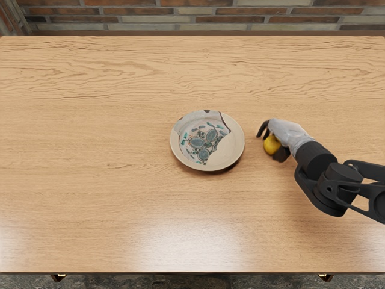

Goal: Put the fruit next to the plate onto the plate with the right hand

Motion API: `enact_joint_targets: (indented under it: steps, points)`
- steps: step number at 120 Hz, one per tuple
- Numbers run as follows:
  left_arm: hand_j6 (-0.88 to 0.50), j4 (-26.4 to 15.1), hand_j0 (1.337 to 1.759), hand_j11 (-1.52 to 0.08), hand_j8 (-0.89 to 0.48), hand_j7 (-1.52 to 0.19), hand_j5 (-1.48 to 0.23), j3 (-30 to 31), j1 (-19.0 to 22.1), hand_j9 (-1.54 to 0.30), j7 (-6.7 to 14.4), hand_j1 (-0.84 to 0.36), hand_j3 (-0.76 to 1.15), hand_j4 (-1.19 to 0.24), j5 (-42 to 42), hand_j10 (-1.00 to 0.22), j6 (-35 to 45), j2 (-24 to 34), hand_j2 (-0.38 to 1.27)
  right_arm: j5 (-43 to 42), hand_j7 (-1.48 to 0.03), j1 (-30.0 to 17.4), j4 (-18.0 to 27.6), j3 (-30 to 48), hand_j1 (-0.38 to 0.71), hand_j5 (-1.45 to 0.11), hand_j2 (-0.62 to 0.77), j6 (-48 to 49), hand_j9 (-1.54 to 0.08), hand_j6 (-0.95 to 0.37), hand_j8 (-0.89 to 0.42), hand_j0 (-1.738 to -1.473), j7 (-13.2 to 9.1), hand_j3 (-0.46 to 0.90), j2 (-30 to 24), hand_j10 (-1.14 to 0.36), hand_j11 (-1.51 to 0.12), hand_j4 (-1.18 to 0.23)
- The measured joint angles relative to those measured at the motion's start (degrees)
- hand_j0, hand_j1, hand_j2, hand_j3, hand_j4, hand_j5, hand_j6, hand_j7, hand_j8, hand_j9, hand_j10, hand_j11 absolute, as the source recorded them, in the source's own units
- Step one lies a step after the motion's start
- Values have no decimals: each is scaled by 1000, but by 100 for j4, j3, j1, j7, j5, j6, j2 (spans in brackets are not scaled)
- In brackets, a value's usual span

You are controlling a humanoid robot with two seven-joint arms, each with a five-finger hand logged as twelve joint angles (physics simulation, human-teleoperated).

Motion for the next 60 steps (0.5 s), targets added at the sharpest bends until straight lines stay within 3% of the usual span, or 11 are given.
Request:
enact_joint_targets:
  steps: [7,38,60]
  points:
    - [-1,0,1658,0,0,0,0,0,0,0,0,349,0,0,0,0,0,0,0,-2,-781,-3,-2,1,131,-774,-358,2,-779,-505,-443,-1623,0,420,1,-602,-781,-607]
    - [-1,0,1658,0,0,0,0,-1,0,0,-1,349,0,0,2,0,0,0,0,-9,-953,-3,-5,11,124,-937,-333,-3,-957,-442,-380,-1641,7,390,16,-563,-973,-741]
    - [-1,0,1658,0,0,0,0,-1,0,0,-1,349,0,0,1,0,0,0,0,8,-1002,31,-6,45,134,-1004,-119,-1,-1025,-468,-387,-1651,8,199,18,-575,-1045,-767]
